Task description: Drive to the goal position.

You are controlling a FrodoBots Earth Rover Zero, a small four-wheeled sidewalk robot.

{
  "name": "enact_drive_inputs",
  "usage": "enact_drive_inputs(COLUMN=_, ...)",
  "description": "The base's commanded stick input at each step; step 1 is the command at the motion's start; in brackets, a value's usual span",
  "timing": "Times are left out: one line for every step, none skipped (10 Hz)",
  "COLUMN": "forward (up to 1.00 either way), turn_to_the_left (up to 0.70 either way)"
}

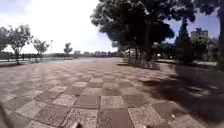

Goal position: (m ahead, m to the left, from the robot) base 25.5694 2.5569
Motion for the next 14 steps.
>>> enact_drive_inputs(forward=0.70, turn_to_the_left=0.00)
enact_drive_inputs(forward=0.70, turn_to_the_left=0.25)
enact_drive_inputs(forward=0.70, turn_to_the_left=0.35)
enact_drive_inputs(forward=0.70, turn_to_the_left=0.35)
enact_drive_inputs(forward=0.70, turn_to_the_left=0.35)
enact_drive_inputs(forward=0.70, turn_to_the_left=0.35)
enact_drive_inputs(forward=0.70, turn_to_the_left=0.35)
enact_drive_inputs(forward=0.70, turn_to_the_left=0.35)
enact_drive_inputs(forward=0.70, turn_to_the_left=0.00)
enact_drive_inputs(forward=0.70, turn_to_the_left=0.00)
enact_drive_inputs(forward=0.70, turn_to_the_left=0.00)
enact_drive_inputs(forward=0.70, turn_to_the_left=0.00)
enact_drive_inputs(forward=0.70, turn_to_the_left=0.00)
enact_drive_inputs(forward=0.70, turn_to_the_left=0.00)
